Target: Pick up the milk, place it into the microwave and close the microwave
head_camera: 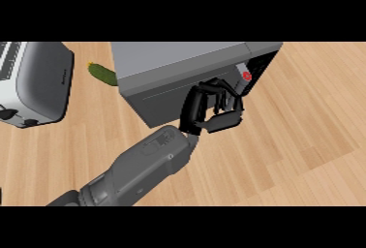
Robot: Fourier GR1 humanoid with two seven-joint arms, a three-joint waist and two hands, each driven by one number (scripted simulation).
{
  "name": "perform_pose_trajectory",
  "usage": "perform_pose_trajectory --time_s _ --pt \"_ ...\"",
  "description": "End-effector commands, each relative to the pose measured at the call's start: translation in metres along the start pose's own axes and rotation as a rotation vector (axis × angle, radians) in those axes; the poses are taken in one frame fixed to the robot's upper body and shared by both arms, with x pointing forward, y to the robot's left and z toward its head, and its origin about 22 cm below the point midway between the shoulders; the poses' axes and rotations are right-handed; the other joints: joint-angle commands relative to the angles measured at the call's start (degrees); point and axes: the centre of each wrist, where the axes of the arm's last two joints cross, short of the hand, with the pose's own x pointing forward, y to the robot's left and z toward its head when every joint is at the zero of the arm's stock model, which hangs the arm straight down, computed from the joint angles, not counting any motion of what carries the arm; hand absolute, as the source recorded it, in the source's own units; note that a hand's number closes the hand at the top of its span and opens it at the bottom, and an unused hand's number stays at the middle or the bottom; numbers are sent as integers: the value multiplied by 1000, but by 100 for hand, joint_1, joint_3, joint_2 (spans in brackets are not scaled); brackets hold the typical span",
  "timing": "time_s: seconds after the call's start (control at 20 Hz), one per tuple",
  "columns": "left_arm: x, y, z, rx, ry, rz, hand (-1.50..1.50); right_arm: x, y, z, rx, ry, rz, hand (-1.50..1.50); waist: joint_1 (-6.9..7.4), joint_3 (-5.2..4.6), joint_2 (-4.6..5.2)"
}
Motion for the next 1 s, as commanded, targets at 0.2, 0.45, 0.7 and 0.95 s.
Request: perform_pose_trajectory --time_s 0.2,0.45,0.7,0.95 --pt "4 7 -21 34 16 -16 150 4 -3 -5 35 -10 -29 -150 -83 9 98" --pt "5 6 -24 26 8 -9 150 7 -1 -10 91 -11 -62 -150 -25 6 108" --pt "3 7 -22 38 10 -17 150 8 -4 -11 106 -1 -78 -150 -52 14 119" --pt "2 6 -23 31 8 -15 150 10 -7 -12 117 11 -81 -150 -61 14 109"
